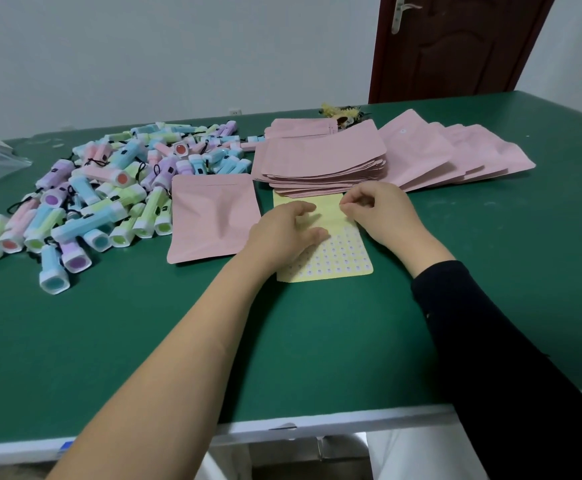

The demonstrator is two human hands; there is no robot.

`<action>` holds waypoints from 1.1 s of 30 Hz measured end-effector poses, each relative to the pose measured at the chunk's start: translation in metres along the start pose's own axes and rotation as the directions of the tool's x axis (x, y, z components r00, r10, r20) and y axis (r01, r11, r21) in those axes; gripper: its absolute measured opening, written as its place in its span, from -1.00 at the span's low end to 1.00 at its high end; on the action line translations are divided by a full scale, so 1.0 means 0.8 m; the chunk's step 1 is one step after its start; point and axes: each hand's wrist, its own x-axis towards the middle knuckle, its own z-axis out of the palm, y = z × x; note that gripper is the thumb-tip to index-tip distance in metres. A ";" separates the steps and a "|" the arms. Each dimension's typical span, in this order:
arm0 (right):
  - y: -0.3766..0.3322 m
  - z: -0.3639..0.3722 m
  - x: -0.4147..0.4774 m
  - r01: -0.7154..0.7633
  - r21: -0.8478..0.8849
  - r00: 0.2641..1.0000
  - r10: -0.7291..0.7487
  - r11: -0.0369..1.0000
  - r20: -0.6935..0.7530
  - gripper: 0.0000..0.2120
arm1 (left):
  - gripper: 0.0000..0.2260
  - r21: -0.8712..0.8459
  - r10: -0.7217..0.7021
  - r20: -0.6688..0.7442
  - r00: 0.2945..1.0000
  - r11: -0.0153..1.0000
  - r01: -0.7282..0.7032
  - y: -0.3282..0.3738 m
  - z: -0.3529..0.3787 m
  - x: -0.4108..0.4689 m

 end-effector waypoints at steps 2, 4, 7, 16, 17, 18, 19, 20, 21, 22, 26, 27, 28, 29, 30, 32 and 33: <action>-0.006 0.000 -0.002 -0.024 0.075 0.999 0.027 0.997 -0.038 -0.92 | -0.53 -0.077 -0.022 -0.077 0.997 0.997 0.016 -0.007 -0.021 -0.004; -0.016 0.001 -0.005 -0.051 0.157 0.998 0.055 0.986 -0.025 -0.88 | -0.59 -0.098 -0.115 -0.252 0.961 0.991 0.093 -0.027 -0.054 -0.003; -0.039 0.011 -0.009 -0.134 0.340 0.991 0.116 0.931 0.072 -0.88 | -0.61 -0.046 -0.300 -0.403 0.865 0.950 0.308 -0.075 -0.101 -0.009; -0.115 0.098 0.005 -0.339 0.489 0.922 0.183 0.803 0.340 -0.89 | -0.58 -0.059 -0.444 -0.412 0.796 0.884 0.463 -0.110 -0.106 -0.024; -0.117 0.105 0.007 -0.343 0.490 0.924 0.194 0.801 0.331 -0.85 | -0.57 -0.093 -0.453 -0.403 0.795 0.884 0.458 -0.111 -0.105 -0.022; -0.117 0.109 0.008 -0.344 0.491 0.926 0.204 0.800 0.317 -0.80 | -0.56 -0.126 -0.461 -0.394 0.795 0.884 0.450 -0.111 -0.105 -0.021; -0.115 0.111 0.008 -0.343 0.488 0.929 0.212 0.803 0.304 -0.76 | -0.55 -0.159 -0.466 -0.387 0.796 0.884 0.440 -0.112 -0.104 -0.020; -0.112 0.111 0.008 -0.343 0.486 0.930 0.218 0.804 0.296 -0.75 | -0.55 -0.199 -0.469 -0.380 0.797 0.883 0.425 -0.112 -0.104 -0.020; -0.109 0.109 0.008 -0.348 0.494 0.929 0.224 0.797 0.294 -0.74 | -0.57 -0.255 -0.471 -0.372 0.800 0.880 0.400 -0.113 -0.104 -0.019; -0.105 0.107 0.007 -0.361 0.515 0.925 0.230 0.778 0.301 -0.74 | -0.59 -0.327 -0.472 -0.364 0.803 0.872 0.365 -0.113 -0.104 -0.020; -0.098 0.096 0.003 -0.436 0.624 0.896 0.244 0.648 0.372 -0.72 | -0.67 -0.527 -0.450 -0.391 0.803 0.825 0.206 -0.111 -0.111 -0.022; -0.099 0.094 0.003 -0.446 0.639 0.890 0.239 0.627 0.387 -0.72 | -0.65 -0.555 -0.431 -0.410 0.804 0.817 0.156 -0.110 -0.114 -0.022; -0.100 0.093 0.002 -0.455 0.650 0.885 0.232 0.609 0.403 -0.72 | -0.62 -0.576 -0.407 -0.427 0.808 0.811 0.104 -0.108 -0.117 -0.023; -0.102 0.093 0.001 -0.460 0.658 0.882 0.220 0.596 0.418 -0.72 | -0.59 -0.590 -0.380 -0.441 0.813 0.805 0.056 -0.106 -0.120 -0.025; -0.103 0.092 0.000 -0.459 0.661 0.880 0.201 0.594 0.431 -0.72 | -0.56 -0.602 -0.354 -0.453 0.818 0.798 0.012 -0.103 -0.122 -0.027; -0.104 0.092 -0.001 -0.430 0.643 0.886 0.161 0.633 0.434 -0.73 | -0.56 -0.630 -0.312 -0.463 0.830 0.774 -0.061 -0.099 -0.126 -0.030; -0.104 0.092 -0.001 -0.401 0.637 0.898 0.145 0.659 0.415 -0.74 | -0.57 -0.650 -0.296 -0.460 0.837 0.754 -0.090 -0.096 -0.126 -0.031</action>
